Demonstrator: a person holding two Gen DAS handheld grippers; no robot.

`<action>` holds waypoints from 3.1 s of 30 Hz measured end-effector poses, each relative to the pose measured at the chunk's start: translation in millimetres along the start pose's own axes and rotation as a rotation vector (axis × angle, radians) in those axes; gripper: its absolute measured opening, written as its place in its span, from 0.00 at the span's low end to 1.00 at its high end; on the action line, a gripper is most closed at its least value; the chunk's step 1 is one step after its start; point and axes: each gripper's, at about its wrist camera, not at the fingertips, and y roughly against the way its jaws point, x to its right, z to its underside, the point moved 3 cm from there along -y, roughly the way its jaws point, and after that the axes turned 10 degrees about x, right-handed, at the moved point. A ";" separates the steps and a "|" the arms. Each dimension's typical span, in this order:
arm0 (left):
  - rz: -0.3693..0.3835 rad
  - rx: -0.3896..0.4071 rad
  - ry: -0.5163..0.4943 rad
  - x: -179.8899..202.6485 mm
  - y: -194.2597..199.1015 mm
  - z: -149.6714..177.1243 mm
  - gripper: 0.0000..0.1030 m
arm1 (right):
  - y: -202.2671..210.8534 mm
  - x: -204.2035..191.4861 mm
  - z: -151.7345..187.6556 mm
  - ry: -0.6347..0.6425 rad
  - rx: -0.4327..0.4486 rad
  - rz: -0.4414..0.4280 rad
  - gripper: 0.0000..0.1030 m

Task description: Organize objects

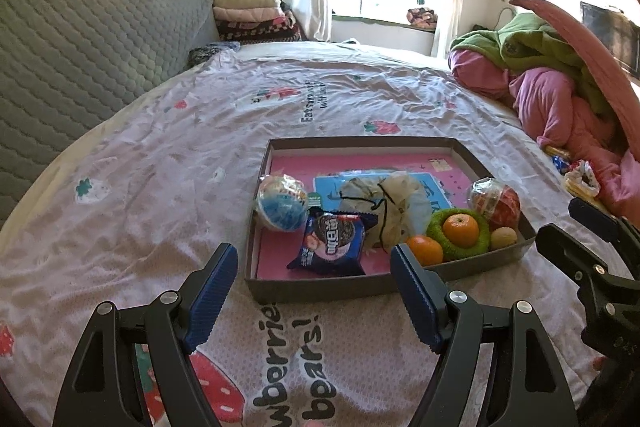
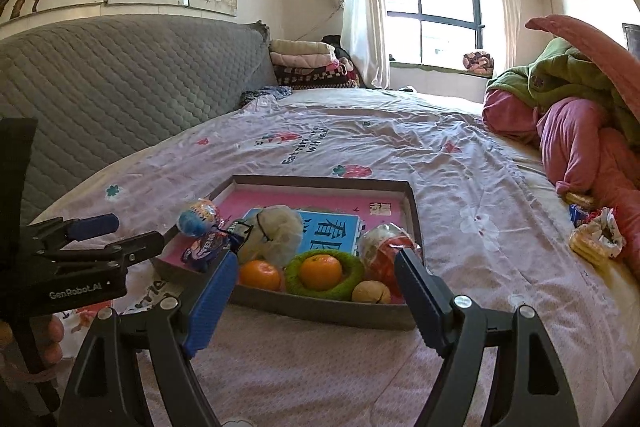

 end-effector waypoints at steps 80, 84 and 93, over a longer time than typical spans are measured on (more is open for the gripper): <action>0.026 -0.071 0.006 2.6 13.4 64.3 0.77 | 22.2 -8.8 64.6 -0.016 -0.104 0.026 0.78; 0.028 -0.072 0.002 2.6 12.9 65.5 0.77 | 22.1 -7.7 65.2 -0.018 -0.103 0.032 0.78; 0.022 -0.086 -0.002 3.7 8.6 68.4 0.77 | 21.7 -8.0 67.8 -0.014 -0.110 0.032 0.78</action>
